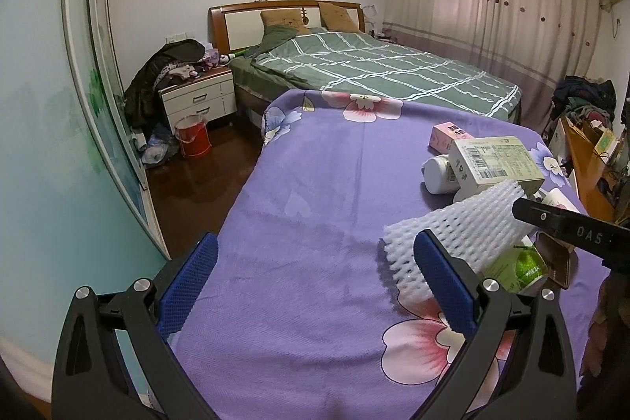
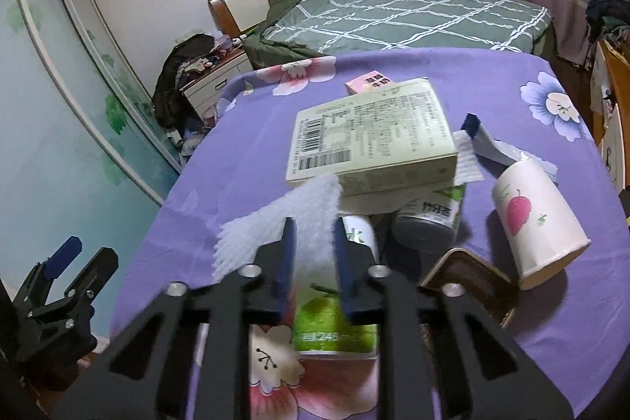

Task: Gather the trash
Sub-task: 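Grasp the white foam net with the right gripper and lift it, then carry the foam net over the bin and open the right gripper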

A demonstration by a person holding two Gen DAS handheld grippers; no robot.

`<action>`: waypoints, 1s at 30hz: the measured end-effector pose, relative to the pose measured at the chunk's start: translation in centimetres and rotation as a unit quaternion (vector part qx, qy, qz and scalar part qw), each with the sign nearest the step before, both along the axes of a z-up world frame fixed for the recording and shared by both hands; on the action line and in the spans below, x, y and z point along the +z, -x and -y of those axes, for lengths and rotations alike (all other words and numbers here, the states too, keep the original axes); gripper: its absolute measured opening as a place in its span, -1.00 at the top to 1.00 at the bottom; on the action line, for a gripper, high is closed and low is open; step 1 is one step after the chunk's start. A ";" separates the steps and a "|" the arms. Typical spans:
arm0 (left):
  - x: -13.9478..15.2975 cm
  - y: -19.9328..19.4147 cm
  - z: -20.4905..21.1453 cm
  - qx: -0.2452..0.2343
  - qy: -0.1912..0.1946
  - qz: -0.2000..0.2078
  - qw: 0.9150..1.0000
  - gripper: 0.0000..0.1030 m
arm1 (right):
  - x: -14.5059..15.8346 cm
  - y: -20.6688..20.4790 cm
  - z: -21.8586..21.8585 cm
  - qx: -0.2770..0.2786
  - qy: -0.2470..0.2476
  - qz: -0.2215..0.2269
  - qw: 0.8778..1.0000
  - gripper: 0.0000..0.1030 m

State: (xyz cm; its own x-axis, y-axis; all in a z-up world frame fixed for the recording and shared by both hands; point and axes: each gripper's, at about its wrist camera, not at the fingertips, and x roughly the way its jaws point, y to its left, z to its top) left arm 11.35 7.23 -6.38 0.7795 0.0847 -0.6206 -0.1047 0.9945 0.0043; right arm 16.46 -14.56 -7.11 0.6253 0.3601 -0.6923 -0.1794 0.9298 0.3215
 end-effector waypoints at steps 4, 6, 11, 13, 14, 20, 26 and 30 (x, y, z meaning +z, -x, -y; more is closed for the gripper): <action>-0.1 0.0 0.2 0.001 0.000 0.000 1.000 -0.90 | 1.2 0.8 0.1 0.005 -0.009 0.018 1.000 0.73; 0.1 0.2 0.1 0.000 0.000 0.002 1.000 -0.90 | 2.2 1.5 0.2 0.007 -0.013 0.032 0.999 0.74; 0.7 0.8 0.9 -0.005 -0.005 0.011 1.000 -0.90 | 5.0 3.6 1.2 -0.001 -0.009 0.078 0.997 0.74; 1.1 1.1 1.4 -0.010 -0.007 0.016 1.000 -0.90 | 6.3 4.6 2.0 -0.019 0.006 0.105 0.994 0.74; 1.2 1.2 1.6 -0.012 -0.007 0.017 1.000 -0.90 | 6.7 4.9 2.4 -0.026 0.011 0.113 0.993 0.74; 1.4 1.8 4.2 -0.040 -0.008 0.019 0.999 -0.90 | 7.9 6.2 7.6 -0.096 0.034 0.135 0.986 0.74; 1.4 1.7 7.5 -0.076 -0.007 0.015 0.997 -0.90 | 8.1 8.5 16.4 -0.199 0.041 0.142 0.969 0.74; 1.3 1.4 9.9 -0.101 -0.007 0.011 0.995 -0.90 | 7.8 10.3 22.3 -0.267 0.058 0.138 0.952 0.73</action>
